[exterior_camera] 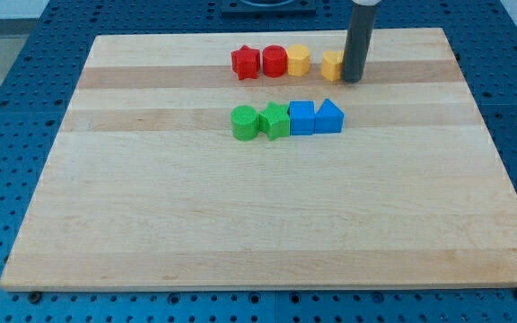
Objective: Move the yellow heart right to the yellow hexagon
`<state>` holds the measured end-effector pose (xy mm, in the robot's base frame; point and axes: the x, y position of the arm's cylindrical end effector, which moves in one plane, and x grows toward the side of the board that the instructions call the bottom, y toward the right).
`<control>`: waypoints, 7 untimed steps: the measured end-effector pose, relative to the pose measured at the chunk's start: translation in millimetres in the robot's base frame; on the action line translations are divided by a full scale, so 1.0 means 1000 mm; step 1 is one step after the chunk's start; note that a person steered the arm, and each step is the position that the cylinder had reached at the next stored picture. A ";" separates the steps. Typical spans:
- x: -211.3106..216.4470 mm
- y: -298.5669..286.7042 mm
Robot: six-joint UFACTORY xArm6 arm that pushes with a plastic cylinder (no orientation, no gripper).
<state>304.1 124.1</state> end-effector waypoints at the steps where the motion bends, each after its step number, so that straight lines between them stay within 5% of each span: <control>1: -0.003 0.000; 7: -0.024 -0.001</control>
